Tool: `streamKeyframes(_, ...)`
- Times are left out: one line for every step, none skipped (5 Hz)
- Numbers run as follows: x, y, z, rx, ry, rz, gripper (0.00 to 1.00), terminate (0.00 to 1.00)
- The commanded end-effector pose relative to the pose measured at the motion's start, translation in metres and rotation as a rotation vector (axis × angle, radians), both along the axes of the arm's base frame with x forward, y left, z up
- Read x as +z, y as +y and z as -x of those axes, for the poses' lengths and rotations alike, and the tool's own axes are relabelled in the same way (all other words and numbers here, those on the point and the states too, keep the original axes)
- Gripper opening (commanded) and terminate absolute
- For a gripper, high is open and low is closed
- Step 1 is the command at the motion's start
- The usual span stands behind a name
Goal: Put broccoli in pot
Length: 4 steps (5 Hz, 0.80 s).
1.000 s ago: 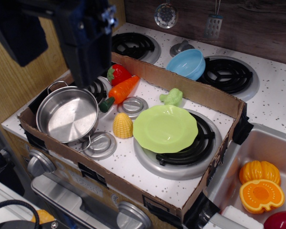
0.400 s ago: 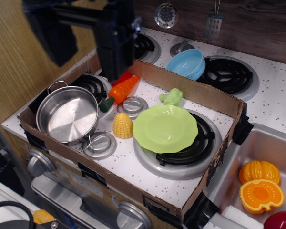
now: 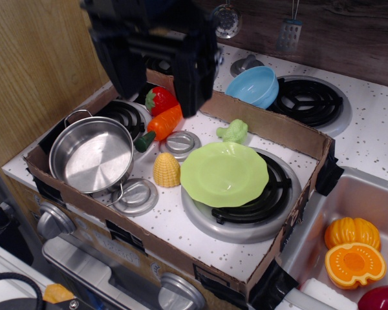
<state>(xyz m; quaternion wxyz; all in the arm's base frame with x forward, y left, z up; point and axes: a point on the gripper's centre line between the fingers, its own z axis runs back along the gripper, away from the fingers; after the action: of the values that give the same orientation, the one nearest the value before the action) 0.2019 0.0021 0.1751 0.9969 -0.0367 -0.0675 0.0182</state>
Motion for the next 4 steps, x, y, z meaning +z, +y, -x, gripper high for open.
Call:
streamKeyframes(-0.047,0.028,-0.045,-0.113,-0.042,0.104,1.00,0.00)
streamKeyframes(-0.056,0.033,-0.065,-0.168,-0.060,0.103,1.00,0.00)
streamKeyframes(-0.061,0.034,-0.071,-0.179,-0.067,0.105,1.00,0.00)
streamKeyframes(-0.064,0.031,-0.078,-0.185,-0.085,0.075,1.00,0.00)
